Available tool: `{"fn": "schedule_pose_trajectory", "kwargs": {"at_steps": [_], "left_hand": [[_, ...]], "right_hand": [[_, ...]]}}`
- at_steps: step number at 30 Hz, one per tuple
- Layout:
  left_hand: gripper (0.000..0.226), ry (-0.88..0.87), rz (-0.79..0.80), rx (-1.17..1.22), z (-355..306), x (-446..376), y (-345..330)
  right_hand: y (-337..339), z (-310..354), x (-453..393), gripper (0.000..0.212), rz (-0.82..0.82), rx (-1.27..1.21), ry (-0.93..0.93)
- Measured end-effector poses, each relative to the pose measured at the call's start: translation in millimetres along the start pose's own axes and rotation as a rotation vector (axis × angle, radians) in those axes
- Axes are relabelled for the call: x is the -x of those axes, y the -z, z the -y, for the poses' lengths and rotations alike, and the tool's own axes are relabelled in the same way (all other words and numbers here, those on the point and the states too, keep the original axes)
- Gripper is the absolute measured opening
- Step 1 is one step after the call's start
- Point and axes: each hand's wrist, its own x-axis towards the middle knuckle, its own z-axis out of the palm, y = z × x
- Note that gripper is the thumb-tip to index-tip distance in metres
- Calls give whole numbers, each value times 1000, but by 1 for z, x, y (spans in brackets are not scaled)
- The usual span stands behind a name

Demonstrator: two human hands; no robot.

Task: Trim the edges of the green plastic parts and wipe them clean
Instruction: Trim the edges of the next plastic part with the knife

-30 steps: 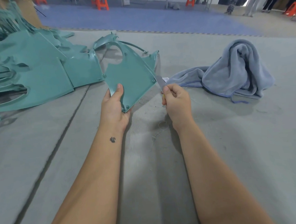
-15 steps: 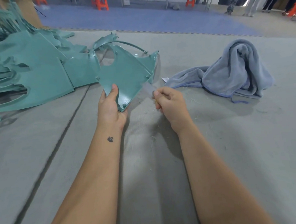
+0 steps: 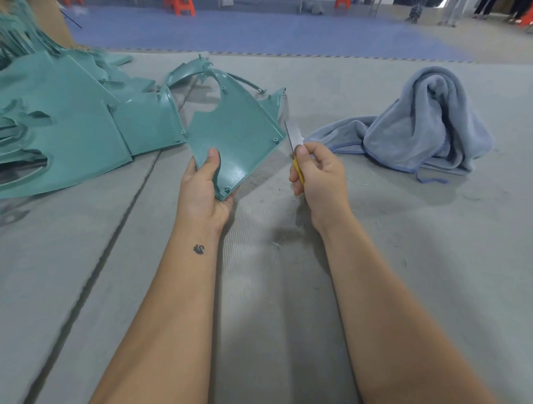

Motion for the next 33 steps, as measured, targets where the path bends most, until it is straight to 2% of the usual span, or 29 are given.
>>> {"fn": "schedule_pose_trajectory", "kwargs": {"at_steps": [14, 19, 24, 26, 29, 33], "left_hand": [[16, 10, -79, 18, -2, -3, 6], [17, -14, -84, 59, -1, -4, 6], [15, 4, -81, 61, -1, -4, 6], [15, 15, -72, 38, 0, -4, 5], [17, 16, -37, 15, 1, -4, 3], [18, -5, -5, -8, 3, -3, 4]], "right_hand": [[0, -1, 1, 30, 82, 60, -5], [-9, -4, 7, 31, 241, 331, 59], [-1, 1, 3, 26, 110, 17, -30], [0, 1, 1, 25, 46, -38, -29], [-1, 0, 1, 25, 44, 18, -21], [-6, -2, 6, 28, 153, 229, 32]]}}
